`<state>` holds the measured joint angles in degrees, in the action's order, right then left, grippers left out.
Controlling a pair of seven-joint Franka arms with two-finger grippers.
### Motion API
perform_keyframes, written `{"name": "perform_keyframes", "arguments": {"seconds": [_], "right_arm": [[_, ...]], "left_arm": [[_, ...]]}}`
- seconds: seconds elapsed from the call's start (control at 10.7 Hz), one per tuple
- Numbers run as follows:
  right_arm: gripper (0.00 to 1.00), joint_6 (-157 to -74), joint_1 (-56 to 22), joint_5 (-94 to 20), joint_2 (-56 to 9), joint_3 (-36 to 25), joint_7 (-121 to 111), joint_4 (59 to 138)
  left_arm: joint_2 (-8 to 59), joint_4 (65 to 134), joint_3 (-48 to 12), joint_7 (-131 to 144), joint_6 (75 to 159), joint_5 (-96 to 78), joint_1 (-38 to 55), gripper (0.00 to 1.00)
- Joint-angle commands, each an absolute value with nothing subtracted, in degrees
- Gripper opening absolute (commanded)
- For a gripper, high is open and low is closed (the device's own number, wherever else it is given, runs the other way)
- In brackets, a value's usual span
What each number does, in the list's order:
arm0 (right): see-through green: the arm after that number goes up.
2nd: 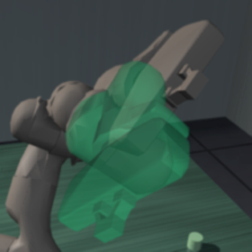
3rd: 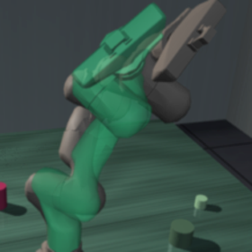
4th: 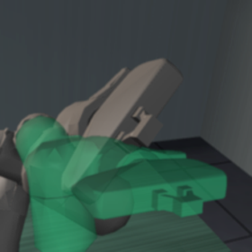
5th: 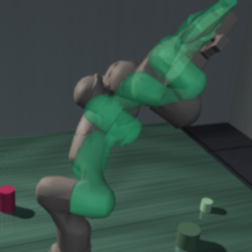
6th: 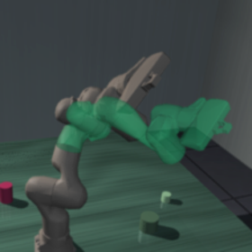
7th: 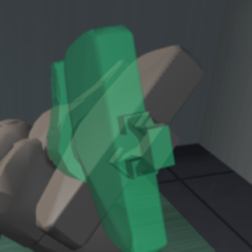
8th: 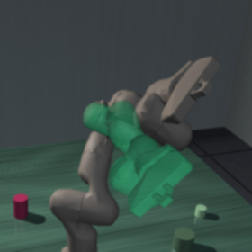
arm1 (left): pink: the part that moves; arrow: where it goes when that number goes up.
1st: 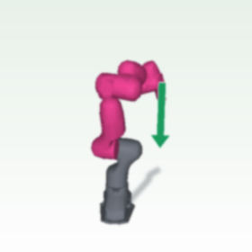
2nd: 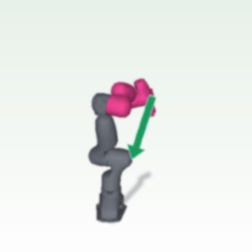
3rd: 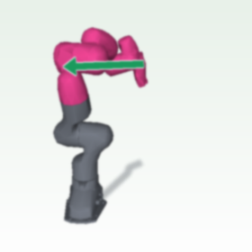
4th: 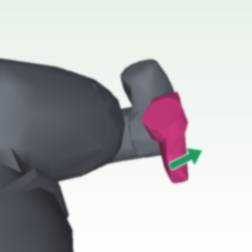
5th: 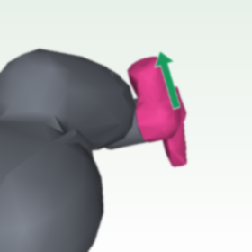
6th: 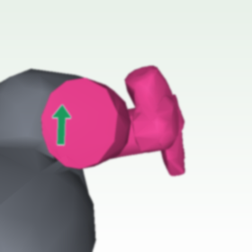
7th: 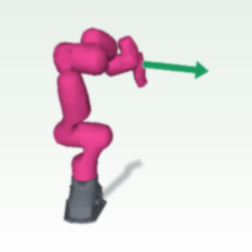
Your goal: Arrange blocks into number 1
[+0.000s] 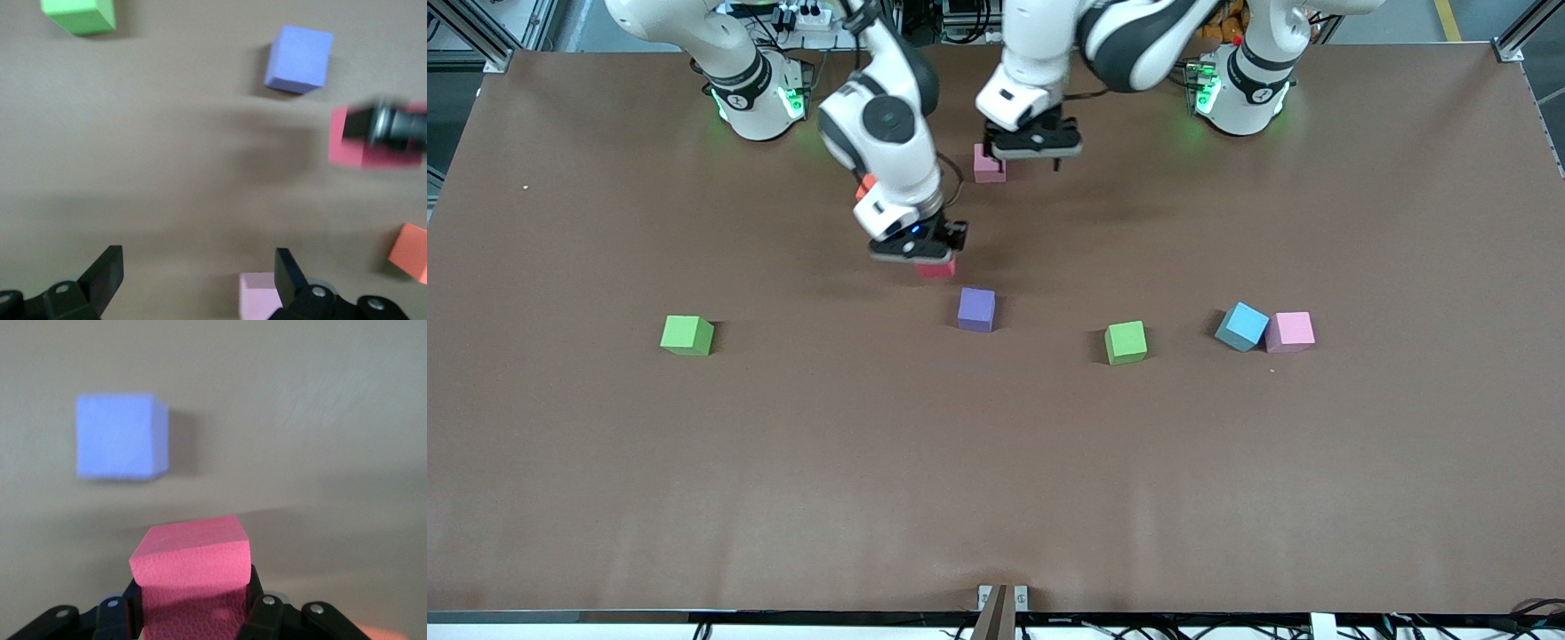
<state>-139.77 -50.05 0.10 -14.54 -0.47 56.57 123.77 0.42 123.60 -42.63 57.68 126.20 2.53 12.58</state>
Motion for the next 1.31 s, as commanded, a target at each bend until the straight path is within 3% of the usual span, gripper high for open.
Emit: {"name": "perform_keyframes", "arguments": {"seconds": [0.0, 0.28, 0.56, 0.84, 1.03, 1.21], "right_arm": [[0.0, -134.8, -55.9, -0.5, -17.9, -1.0, 64.1, 120.1], [0.0, -134.6, -59.4, -0.4, -22.1, -1.0, 71.3, 116.6], [0.0, -135.4, -61.0, -0.4, -24.2, -1.1, 72.9, 116.0], [0.0, -135.4, -62.8, -0.4, -24.7, -1.0, 75.0, 116.3], [0.0, -135.8, -63.9, -0.4, -24.8, -1.0, 75.8, 117.0], [0.0, -141.1, -65.3, -0.4, -24.8, -1.0, 77.9, 119.6]], "left_arm": [[-4.2, 125.1, -36.3, 46.5, 123.1, -0.4, 9.9, 1.0], [-1.7, 122.2, -25.0, 34.7, 123.0, -0.4, 9.8, 1.0], [4.4, 114.7, -18.1, 32.3, 122.9, 0.1, 11.2, 1.0], [5.7, 113.6, -11.3, 31.5, 122.9, 0.4, 15.3, 1.0], [7.2, 110.3, -9.9, 30.0, 122.8, 0.3, 16.8, 1.0], [9.9, 106.1, -9.8, 30.2, 122.4, 0.1, 18.2, 1.0]]}}
